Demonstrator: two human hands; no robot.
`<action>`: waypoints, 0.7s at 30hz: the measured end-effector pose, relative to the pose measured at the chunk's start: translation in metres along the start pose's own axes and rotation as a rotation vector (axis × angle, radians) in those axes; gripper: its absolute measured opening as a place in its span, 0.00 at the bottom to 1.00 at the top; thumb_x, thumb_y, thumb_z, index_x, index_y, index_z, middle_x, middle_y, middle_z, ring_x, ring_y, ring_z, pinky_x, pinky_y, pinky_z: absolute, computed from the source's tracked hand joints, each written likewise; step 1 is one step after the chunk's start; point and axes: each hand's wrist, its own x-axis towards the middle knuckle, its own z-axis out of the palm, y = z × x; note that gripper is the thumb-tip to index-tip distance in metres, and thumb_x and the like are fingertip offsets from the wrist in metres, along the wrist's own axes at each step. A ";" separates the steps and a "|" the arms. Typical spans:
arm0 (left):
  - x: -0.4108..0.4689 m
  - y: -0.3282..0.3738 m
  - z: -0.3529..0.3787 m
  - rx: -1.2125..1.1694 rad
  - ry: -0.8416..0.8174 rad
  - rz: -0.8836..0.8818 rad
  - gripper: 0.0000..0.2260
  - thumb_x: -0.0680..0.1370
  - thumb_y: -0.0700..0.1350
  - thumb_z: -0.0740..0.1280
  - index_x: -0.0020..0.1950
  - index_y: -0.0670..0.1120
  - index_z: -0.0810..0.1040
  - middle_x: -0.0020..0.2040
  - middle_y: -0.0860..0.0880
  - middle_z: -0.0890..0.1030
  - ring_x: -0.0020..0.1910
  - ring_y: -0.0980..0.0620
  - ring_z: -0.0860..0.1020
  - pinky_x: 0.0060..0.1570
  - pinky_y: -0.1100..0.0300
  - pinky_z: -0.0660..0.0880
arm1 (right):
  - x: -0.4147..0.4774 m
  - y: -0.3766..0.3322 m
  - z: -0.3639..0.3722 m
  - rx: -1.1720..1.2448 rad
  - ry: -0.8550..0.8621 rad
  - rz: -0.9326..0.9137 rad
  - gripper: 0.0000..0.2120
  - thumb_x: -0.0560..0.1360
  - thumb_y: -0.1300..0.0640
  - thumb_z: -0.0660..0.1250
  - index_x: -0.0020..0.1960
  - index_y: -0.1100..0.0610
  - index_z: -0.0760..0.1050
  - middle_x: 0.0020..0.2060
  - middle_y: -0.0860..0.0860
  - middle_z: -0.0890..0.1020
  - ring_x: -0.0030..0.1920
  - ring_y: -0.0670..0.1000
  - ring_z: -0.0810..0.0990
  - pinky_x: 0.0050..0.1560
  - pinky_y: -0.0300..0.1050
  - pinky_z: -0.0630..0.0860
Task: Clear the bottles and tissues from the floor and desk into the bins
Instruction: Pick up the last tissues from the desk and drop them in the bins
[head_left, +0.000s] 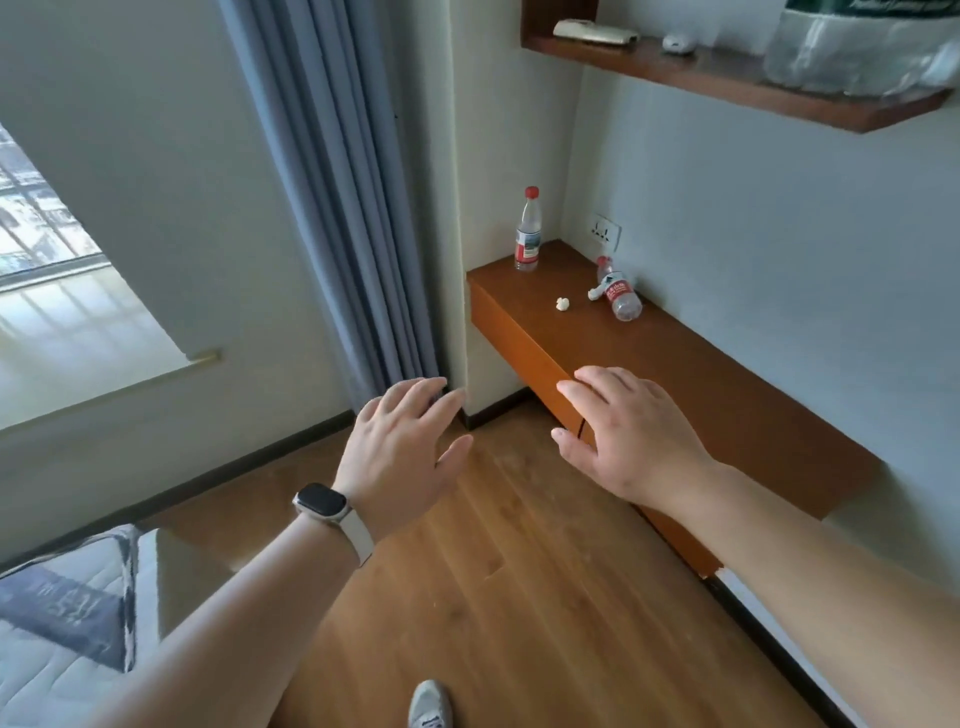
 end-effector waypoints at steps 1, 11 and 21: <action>0.013 -0.012 0.002 -0.010 -0.009 0.008 0.21 0.79 0.59 0.60 0.70 0.53 0.71 0.68 0.51 0.74 0.70 0.47 0.69 0.65 0.47 0.68 | 0.015 -0.002 0.000 -0.012 -0.015 0.012 0.28 0.78 0.39 0.51 0.69 0.55 0.70 0.66 0.53 0.73 0.65 0.55 0.71 0.61 0.54 0.73; 0.121 -0.091 0.038 -0.065 -0.088 0.137 0.20 0.79 0.58 0.60 0.71 0.55 0.68 0.69 0.51 0.73 0.70 0.47 0.67 0.66 0.46 0.66 | 0.112 -0.006 0.018 -0.043 -0.061 0.174 0.29 0.77 0.37 0.47 0.69 0.53 0.68 0.66 0.51 0.72 0.66 0.54 0.70 0.62 0.53 0.73; 0.232 -0.084 0.095 -0.033 -0.198 0.226 0.23 0.79 0.61 0.50 0.72 0.57 0.65 0.71 0.53 0.70 0.72 0.48 0.65 0.68 0.48 0.64 | 0.186 0.081 0.063 -0.036 -0.083 0.253 0.27 0.78 0.39 0.51 0.70 0.53 0.67 0.66 0.51 0.72 0.66 0.54 0.70 0.62 0.53 0.71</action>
